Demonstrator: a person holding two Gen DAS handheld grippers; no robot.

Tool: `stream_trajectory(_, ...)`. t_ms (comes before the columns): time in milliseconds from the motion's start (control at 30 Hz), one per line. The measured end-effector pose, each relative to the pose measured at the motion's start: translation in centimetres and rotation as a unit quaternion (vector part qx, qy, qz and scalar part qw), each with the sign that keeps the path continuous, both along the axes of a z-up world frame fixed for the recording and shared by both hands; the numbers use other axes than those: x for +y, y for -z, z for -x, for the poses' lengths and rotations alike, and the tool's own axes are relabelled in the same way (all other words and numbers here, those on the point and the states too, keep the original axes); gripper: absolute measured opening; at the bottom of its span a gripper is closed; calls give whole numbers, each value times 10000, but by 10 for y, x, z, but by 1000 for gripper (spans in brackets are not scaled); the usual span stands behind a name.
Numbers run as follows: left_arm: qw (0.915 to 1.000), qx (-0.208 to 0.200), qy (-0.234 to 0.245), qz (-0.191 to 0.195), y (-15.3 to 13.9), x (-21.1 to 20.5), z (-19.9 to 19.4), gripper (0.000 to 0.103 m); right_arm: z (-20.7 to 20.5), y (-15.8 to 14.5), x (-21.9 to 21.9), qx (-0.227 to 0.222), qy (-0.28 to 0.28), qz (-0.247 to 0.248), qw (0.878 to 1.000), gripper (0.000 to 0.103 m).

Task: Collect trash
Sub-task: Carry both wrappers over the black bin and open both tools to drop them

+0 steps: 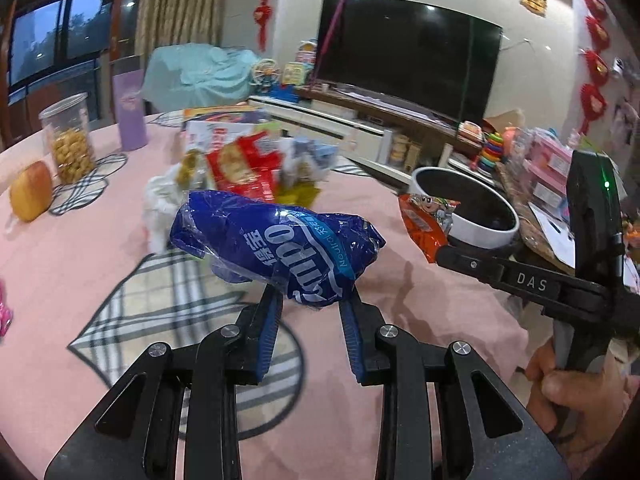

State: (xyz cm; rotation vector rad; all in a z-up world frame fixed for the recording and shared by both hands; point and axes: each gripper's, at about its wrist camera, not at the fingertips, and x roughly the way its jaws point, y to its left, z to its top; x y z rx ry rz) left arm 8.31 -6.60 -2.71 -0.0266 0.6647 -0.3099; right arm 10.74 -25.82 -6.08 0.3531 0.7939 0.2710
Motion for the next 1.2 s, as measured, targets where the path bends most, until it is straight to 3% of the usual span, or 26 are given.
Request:
stream_trajectory(567, 9949, -12, 992, -171, -8, -94, -21, 28, 11, -15, -75, -158, 694, 31, 9975, 6)
stream_trajectory(1200, 9859, 210, 1640, -236, -10, -171, -64, 28, -7, -16, -140, -48, 1107, 92, 9938, 6)
